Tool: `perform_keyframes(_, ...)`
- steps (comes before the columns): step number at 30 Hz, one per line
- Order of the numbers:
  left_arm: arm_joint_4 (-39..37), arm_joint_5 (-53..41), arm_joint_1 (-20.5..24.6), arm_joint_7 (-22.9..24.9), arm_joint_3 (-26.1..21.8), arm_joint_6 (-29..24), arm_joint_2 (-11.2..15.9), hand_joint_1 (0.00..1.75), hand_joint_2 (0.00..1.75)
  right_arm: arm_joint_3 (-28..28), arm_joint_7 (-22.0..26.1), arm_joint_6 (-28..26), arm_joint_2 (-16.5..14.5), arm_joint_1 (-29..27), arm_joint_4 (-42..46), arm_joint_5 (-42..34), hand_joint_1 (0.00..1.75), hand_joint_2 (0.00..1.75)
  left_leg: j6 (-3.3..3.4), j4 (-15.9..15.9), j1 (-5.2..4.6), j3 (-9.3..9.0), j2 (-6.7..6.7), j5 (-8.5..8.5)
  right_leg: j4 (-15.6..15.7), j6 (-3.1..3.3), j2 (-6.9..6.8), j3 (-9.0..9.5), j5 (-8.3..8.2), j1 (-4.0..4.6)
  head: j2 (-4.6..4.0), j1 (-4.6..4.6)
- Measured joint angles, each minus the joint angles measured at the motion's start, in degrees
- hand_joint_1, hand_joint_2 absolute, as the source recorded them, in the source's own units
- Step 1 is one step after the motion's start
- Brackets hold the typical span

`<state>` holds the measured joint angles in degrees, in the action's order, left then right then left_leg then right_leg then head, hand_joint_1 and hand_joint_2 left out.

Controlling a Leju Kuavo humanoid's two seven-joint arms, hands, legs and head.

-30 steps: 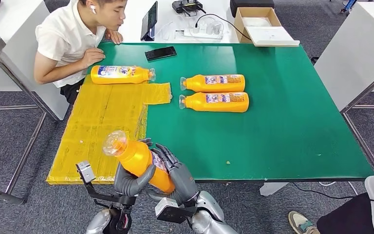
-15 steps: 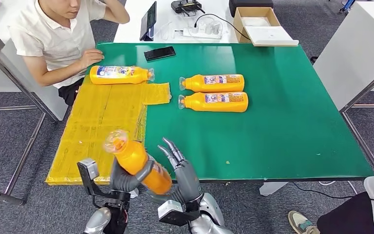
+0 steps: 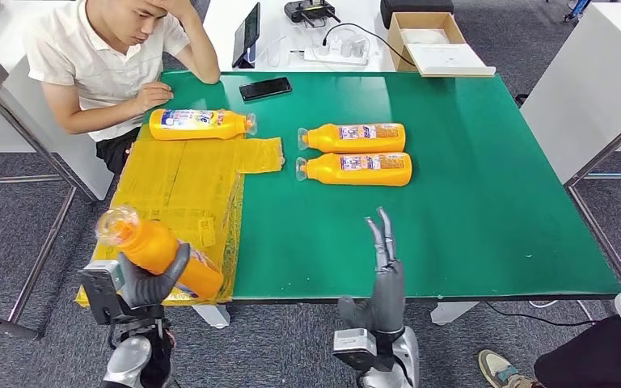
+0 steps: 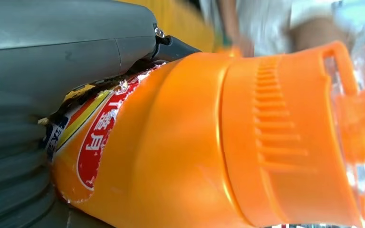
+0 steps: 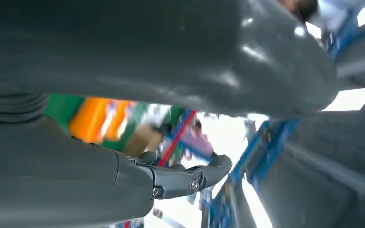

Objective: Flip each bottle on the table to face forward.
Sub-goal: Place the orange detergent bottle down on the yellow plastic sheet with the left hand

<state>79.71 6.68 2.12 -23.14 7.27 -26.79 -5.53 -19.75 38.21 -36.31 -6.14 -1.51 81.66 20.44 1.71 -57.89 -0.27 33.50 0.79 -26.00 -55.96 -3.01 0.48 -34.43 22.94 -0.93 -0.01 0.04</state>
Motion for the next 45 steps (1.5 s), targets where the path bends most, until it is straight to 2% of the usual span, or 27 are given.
perform_keyframes(4, 0.3, -7.2, 0.6, 0.0, -3.6, -4.8, 1.1, 1.75, 1.75, 5.4, 0.0, 0.0, -1.5, -2.2, 6.6, -1.6, 0.00, 0.00, -0.01, 0.0, 0.03, 0.00, 0.00, 0.01, 0.0, 0.01, 0.00, -0.02, 0.01, 0.04, -0.01, -0.01)
perform_keyframes(8, -0.2, -19.3, 2.0, -0.2, -4.1, -9.8, 2.4, 1.75, 1.75, 7.0, 0.0, 0.0, -2.2, -3.1, 8.2, -3.6, 0.00, 0.00, -0.01, 0.0, 0.03, 0.01, 0.04, 0.03, 0.0, 0.01, -0.01, 0.00, 0.00, 0.01, 0.01, 0.01)
perform_keyframes(14, -1.5, -30.4, 3.7, 0.4, -4.1, -12.7, 3.3, 1.75, 1.75, 7.7, 0.0, 0.0, -2.8, -3.5, 8.7, -4.4, 0.00, 0.00, -0.01, 0.0, -0.02, 0.03, 0.04, 0.03, 0.0, 0.00, -0.01, -0.02, -0.01, -0.02, 0.01, 0.00)
perform_keyframes(17, -3.6, -43.1, 6.0, 4.0, -3.4, -12.5, 3.4, 1.75, 1.75, 7.8, 0.0, 0.0, -3.1, -3.4, 8.6, -5.1, 0.00, 0.00, -0.01, 0.0, -0.02, 0.07, 0.12, 0.03, 0.0, 0.00, -0.03, -0.07, -0.01, -0.02, 0.00, 0.00)
perform_keyframes(20, -10.3, -61.0, 11.0, 11.7, -0.7, -8.0, 3.7, 1.75, 1.75, 7.7, 0.0, 0.0, -3.6, -2.9, 8.0, -6.3, 0.00, 0.00, 0.01, 0.0, -0.03, 0.08, 0.18, 0.05, 0.0, -0.01, -0.07, -0.02, -0.01, -0.03, 0.00, 0.00)
perform_keyframes(22, -16.9, -69.1, 14.7, 15.5, 1.7, -5.0, 4.0, 1.75, 1.75, 7.4, 0.0, 0.0, -3.9, -2.3, 7.2, -7.4, 0.00, 0.00, 0.02, 0.0, -0.02, 0.06, 0.11, 0.07, 0.0, -0.01, -0.06, 0.00, -0.05, -0.03, 0.00, -0.01)
perform_keyframes(27, -33.2, -75.7, 21.6, 17.5, 5.4, -6.0, 4.6, 1.75, 1.75, 5.9, 0.0, 0.0, -4.1, -1.5, 4.3, -9.2, 0.00, 0.00, 0.01, 0.0, -0.02, 0.02, -0.04, 0.08, 0.0, -0.01, 0.00, -0.02, -0.08, -0.03, 0.01, 0.00)
perform_keyframes(30, -39.7, -77.3, 24.5, 18.1, 6.7, -6.3, 5.1, 1.75, 1.75, 5.2, 0.0, 0.0, -4.2, -1.2, 3.0, -9.3, 0.00, 0.00, 0.01, 0.0, -0.01, 0.03, -0.01, 0.07, -0.1, -0.02, -0.01, -0.02, -0.05, -0.02, 0.00, 0.00)
perform_keyframes(34, -46.7, -81.0, 28.6, 19.8, 8.7, -1.8, 5.5, 1.71, 1.75, 4.0, 0.0, 0.0, -4.2, -0.6, 1.1, -9.7, 0.00, 0.00, -0.01, 0.0, 0.00, -0.07, 0.09, 0.06, -0.1, 0.01, -0.04, 0.12, -0.01, -0.02, -0.01, 0.00)
perform_keyframes(38, -51.2, -80.9, 32.2, 21.4, 9.6, 3.9, 5.5, 0.04, 1.75, 3.2, 0.0, 0.0, -4.2, 0.0, -0.6, -10.5, 0.00, 0.00, -0.07, 0.0, -0.01, -0.38, 0.17, 0.02, -0.1, 0.07, -0.08, 0.50, 0.05, -0.02, 0.00, 0.00)
perform_keyframes(42, -53.9, -75.9, 34.1, 21.3, 9.0, 9.2, 5.1, 0.00, 1.75, 2.8, 0.0, 0.0, -4.2, 0.2, -2.1, -10.8, 0.00, 0.00, -0.13, 0.0, -0.01, -0.62, 0.12, 0.03, -0.1, 0.19, -0.06, 0.69, -0.03, -0.01, 0.00, 0.00)
perform_keyframes(45, -54.4, -63.3, 34.9, 14.4, 4.9, 18.7, 4.4, 0.00, 1.75, 2.5, 0.0, 0.0, -4.1, 0.3, -3.3, -11.4, 0.00, 0.00, -0.18, 0.0, -0.01, -0.74, 0.19, 0.14, -0.1, 0.24, -0.10, 0.83, -0.06, 0.00, 0.00, -0.02)
